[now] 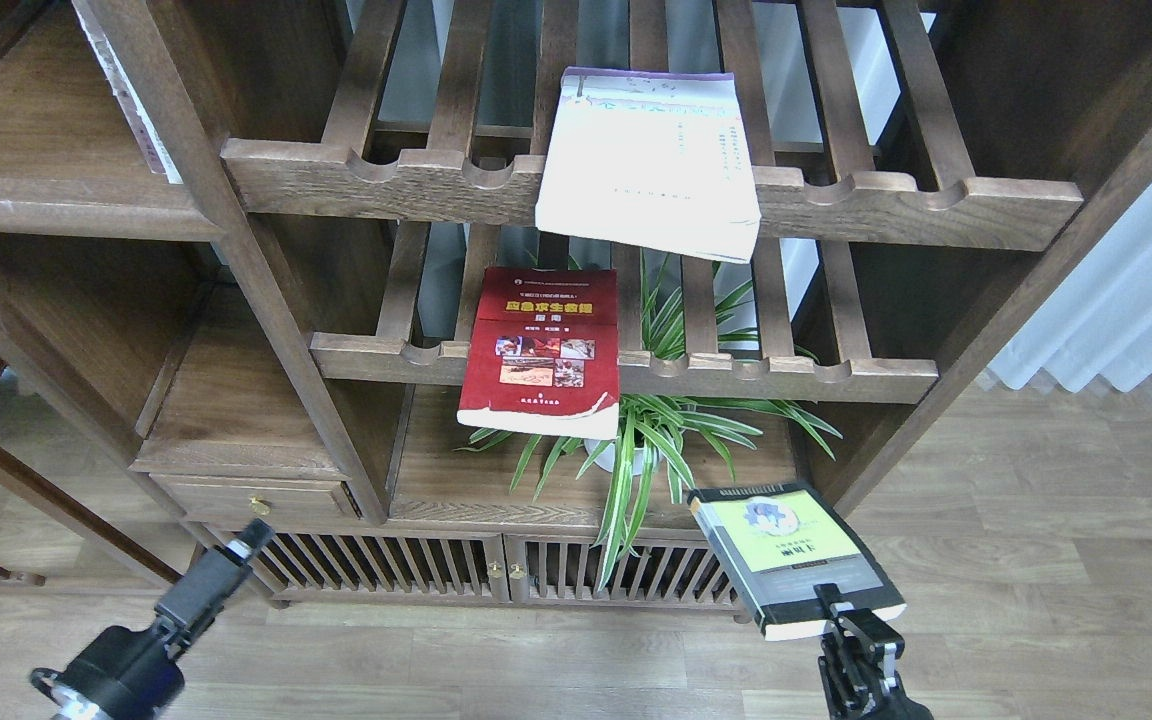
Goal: Organize books on shelf
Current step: 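Pull the black-bordered book off the shelf toward the robot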
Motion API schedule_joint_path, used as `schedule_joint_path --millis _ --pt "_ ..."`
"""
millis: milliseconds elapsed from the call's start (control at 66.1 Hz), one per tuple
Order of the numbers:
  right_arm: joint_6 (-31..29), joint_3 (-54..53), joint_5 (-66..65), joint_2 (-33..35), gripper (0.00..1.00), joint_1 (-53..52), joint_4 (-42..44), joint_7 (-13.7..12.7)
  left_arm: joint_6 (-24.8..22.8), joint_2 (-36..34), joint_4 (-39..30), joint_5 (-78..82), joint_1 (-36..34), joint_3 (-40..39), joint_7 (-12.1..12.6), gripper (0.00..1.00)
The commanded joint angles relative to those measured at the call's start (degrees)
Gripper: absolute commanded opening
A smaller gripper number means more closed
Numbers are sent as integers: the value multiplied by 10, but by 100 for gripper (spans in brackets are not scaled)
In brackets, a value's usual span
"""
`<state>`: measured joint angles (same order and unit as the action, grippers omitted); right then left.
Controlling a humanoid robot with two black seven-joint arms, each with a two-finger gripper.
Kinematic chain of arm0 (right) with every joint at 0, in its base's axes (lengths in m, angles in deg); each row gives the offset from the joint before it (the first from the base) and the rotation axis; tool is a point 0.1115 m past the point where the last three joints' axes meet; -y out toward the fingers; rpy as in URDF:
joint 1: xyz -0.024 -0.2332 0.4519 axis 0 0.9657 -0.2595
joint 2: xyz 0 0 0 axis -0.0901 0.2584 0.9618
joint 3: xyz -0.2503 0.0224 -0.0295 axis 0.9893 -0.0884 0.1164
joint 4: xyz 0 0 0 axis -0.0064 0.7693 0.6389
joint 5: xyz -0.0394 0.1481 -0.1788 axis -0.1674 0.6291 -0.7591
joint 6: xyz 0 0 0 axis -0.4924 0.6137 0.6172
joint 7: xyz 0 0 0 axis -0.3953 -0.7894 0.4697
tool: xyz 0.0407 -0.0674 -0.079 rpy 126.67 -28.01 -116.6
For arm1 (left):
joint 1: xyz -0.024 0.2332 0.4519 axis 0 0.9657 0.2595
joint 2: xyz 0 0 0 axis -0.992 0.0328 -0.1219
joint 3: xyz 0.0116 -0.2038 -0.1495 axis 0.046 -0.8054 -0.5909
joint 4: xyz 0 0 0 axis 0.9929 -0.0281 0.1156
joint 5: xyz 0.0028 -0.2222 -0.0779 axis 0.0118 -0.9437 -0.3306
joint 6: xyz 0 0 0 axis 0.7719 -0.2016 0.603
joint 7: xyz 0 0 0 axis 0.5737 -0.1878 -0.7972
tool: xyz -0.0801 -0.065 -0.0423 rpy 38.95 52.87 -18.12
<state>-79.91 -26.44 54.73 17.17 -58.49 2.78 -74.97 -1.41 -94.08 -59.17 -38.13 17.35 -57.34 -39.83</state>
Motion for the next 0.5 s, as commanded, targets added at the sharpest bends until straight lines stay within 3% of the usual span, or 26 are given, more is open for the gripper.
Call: schedule_joint_path --millis 0,288,484 --pt "0 25 0 0 6 -8 1 -1 0 1 0 -1 0 18 0 100" --pt "0 151 -6 2 6 -89 11 -5 0 12 20 -5 0 51 0 100" --pt "0 192 -6 -2 6 -127 12 -5 0 31 30 -69 -7 120 -4 100"
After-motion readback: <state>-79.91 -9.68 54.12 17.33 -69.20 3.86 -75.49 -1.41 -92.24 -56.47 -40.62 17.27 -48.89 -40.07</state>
